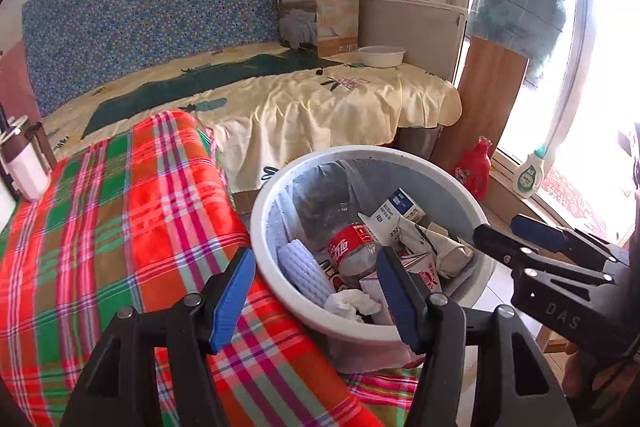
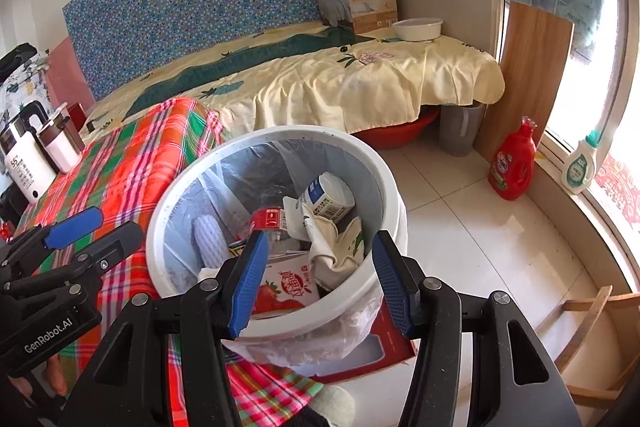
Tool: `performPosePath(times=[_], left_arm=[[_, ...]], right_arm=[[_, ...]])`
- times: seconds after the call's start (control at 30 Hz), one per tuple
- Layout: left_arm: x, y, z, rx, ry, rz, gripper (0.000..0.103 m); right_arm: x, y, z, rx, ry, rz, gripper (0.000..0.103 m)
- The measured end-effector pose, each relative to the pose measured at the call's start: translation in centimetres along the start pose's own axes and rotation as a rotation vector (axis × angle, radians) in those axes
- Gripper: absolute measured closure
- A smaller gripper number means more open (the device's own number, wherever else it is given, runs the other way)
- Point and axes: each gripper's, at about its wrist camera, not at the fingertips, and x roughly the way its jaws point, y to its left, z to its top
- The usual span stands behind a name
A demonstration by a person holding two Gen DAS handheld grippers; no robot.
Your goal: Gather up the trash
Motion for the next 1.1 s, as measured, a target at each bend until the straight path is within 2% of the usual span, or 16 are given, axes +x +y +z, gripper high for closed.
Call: performPosePath(times=[0.13,0.23,0.47,0.7,0.9,1.1], left_arm=[[-2.1,0.5,-0.7,-0.013,-0.049,0.059,0.04],[-4.0,0.7,-1.4,-0.02,-0.09,0.068,0.04],[-7.6,0.6,-3.7,-0.008,-0.132,0.085,0.04],[-9.9,0.5,-6.0,-0.015,-0.141,0.077,0.04],[-10.4,0.4,-7.2,-0.029,-0.135,0.094,0.04],[-10.9,0.3,-7.7,-0.02,-0.153,0.142,0.04]], right_arm=[[-1.4,0.5,-0.5,-0.001,-0.022,-0.006,0.048],[-2.8,1.2,-1.4,-0.013,-0.051,-0.017,0.048],[-6.6,2.1,-3.8,0.0,-0.113,-0.004,0.048],[-9.5,2.6,-6.3,-0.014,-0.151,-0.037,0.048],[-10.7,3.2,-7.9,-0.018,-0.175,-0.051,0.048],[-10.5,3.5,-8.2,-0.025,-0.172,-0.048,0.048]])
